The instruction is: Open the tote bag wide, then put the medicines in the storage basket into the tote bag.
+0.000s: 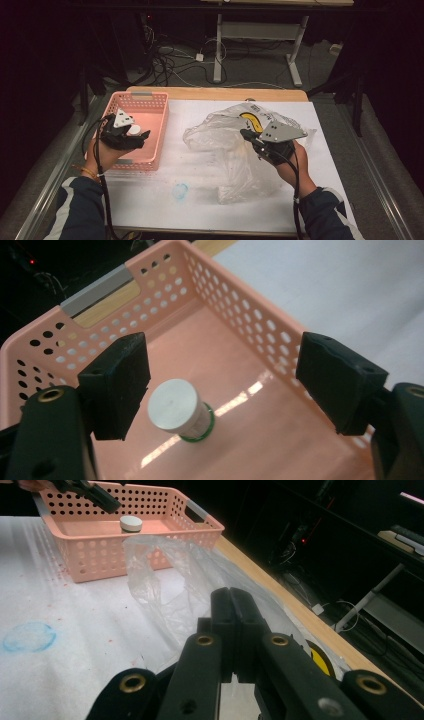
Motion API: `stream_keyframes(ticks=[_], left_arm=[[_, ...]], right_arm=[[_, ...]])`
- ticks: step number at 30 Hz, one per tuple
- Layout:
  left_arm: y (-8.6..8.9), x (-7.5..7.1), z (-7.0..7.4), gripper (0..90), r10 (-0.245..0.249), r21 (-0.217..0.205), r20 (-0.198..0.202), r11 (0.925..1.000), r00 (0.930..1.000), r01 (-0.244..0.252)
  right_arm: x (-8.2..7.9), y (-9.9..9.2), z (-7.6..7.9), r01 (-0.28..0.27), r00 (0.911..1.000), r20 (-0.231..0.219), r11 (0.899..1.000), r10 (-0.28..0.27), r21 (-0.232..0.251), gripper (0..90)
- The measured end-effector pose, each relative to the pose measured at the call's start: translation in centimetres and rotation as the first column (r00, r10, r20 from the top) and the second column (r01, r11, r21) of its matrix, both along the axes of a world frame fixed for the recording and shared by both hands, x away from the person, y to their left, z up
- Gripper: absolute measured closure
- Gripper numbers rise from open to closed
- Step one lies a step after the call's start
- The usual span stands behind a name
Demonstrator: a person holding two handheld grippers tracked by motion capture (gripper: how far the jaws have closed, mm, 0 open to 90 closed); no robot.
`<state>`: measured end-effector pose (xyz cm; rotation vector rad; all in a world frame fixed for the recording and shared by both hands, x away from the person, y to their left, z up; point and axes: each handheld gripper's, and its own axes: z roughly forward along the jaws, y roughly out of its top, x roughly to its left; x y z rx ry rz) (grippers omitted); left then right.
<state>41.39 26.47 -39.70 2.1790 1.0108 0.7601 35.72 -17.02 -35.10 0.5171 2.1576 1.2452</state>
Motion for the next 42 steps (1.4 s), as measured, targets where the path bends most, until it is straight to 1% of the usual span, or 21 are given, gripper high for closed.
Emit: stream_keyframes(ticks=[3, 5, 7, 9, 10, 13, 15, 16, 17, 18, 21, 23, 24, 25, 27, 28, 31, 33, 35, 37, 42], left_arm=[[0.6, 1.6, -0.3, 21.3, 0.029, -0.002, -0.033, 0.9996, 0.9990, -0.029], [1.1, 2.6, -0.5, 21.3, 0.048, -0.009, -0.074, 0.9988, 0.9961, -0.049], [1.5, 3.5, -0.9, 21.3, 0.063, 0.002, -0.101, 0.9980, 0.9929, -0.063], [1.8, 4.3, -1.4, 21.2, 0.074, -0.001, -0.138, 0.9972, 0.9877, -0.075], [2.0, 4.9, -1.9, 21.2, 0.083, 0.005, -0.162, 0.9965, 0.9832, -0.083], [2.1, 6.0, -2.7, 21.2, 0.116, 0.044, -0.208, 0.9930, 0.9713, -0.109], [2.2, 6.4, -3.0, 21.2, 0.126, 0.047, -0.225, 0.9918, 0.9661, -0.118], [2.3, 6.6, -3.2, 21.3, 0.140, 0.061, -0.231, 0.9897, 0.9628, -0.129], [2.4, 6.8, -3.5, 23.1, 0.138, 0.067, -0.255, 0.9899, 0.9570, -0.125], [2.5, 7.0, -3.7, 26.6, 0.128, 0.058, -0.276, 0.9914, 0.9526, -0.117], [2.3, 7.2, -4.0, 30.6, 0.125, 0.069, -0.292, 0.9916, 0.9482, -0.109], [2.2, 7.4, -4.4, 34.3, 0.129, 0.090, -0.321, 0.9903, 0.9381, -0.106], [2.3, 7.4, -4.4, 34.9, 0.127, 0.080, -0.333, 0.9911, 0.9344, -0.106], [2.4, 7.4, -4.4, 38.0, 0.115, 0.067, -0.341, 0.9929, 0.9330, -0.098], [2.4, 7.4, -4.4, 45.4, 0.111, 0.072, -0.344, 0.9932, 0.9323, -0.092], [2.4, 7.5, -4.5, 47.4, 0.112, 0.078, -0.350, 0.9929, 0.9302, -0.090], [2.4, 7.5, -4.5, 47.8, 0.102, 0.086, -0.346, 0.9934, 0.9327, -0.077], [2.2, 7.4, -4.3, 48.1, 0.097, 0.102, -0.331, 0.9925, 0.9387, -0.066], [2.1, 7.2, -4.0, 48.2, 0.100, 0.112, -0.299, 0.9913, 0.9489, -0.069], [2.2, 6.9, -3.5, 48.2, 0.100, 0.090, -0.255, 0.9927, 0.9617, -0.079], [2.1, 5.7, -1.9, 48.3, 0.093, 0.027, -0.139, 0.9956, 0.9859, -0.090]], right_arm=[[0.1, 0.0, -0.1, -0.005, 1.0000, -0.004, 1.000, 0.005, 0.007, 90.0], [0.2, 0.1, -0.1, -0.011, 0.9999, -0.006, 1.000, 0.011, 0.007, 90.0], [0.2, 0.2, -0.1, -0.017, 0.9998, -0.006, 1.000, 0.017, 0.007, 90.0], [0.3, 0.4, -0.3, -0.024, 0.9997, -0.008, 1.000, 0.024, 0.001, 90.0], [0.3, 0.4, -0.3, -0.026, 0.9996, -0.008, 1.000, 0.026, -0.002, 90.0], [0.5, 0.4, -0.6, -0.030, 0.9994, -0.016, 1.000, 0.030, -0.006, 90.0], [0.5, 0.5, -0.7, -0.033, 0.9993, -0.021, 0.999, 0.032, -0.012, 90.0], [0.4, 0.6, -0.7, -0.033, 0.9992, -0.021, 0.999, 0.033, -0.015, 90.0], [0.4, 0.6, -0.8, -0.035, 0.9992, -0.020, 0.999, 0.035, -0.016, 90.0], [0.3, 0.7, -0.8, -0.037, 0.9991, -0.021, 0.999, 0.036, -0.018, 90.0], [0.2, 0.7, -1.0, -0.038, 0.9991, -0.018, 0.999, 0.037, -0.026, 90.0], [0.2, 0.7, -1.1, -0.039, 0.9990, -0.022, 0.999, 0.038, -0.028, 90.0], [0.2, 0.7, -1.2, -0.035, 0.9992, -0.022, 0.999, 0.035, -0.031, 90.0], [0.2, 0.8, -1.2, -0.036, 0.9991, -0.023, 0.999, 0.035, -0.029, 90.0], [0.2, 0.8, -1.3, -0.040, 0.9991, -0.019, 0.999, 0.039, -0.032, 90.0], [0.2, 0.8, -1.3, -0.040, 0.9990, -0.019, 0.999, 0.040, -0.033, 90.0], [0.2, 0.9, -1.5, -0.036, 0.9991, -0.023, 0.999, 0.035, -0.038, 90.0], [0.2, 0.9, -1.5, -0.033, 0.9992, -0.023, 0.999, 0.032, -0.032, 90.0], [0.2, 0.8, -1.5, -0.029, 0.9994, -0.019, 0.999, 0.028, -0.027, 90.0], [0.2, 0.7, -1.5, -0.023, 0.9996, -0.018, 0.999, 0.023, -0.022, 90.0], [0.1, 0.4, -0.9, -0.009, 1.0000, 0.002, 1.000, 0.009, -0.007, 90.0]])
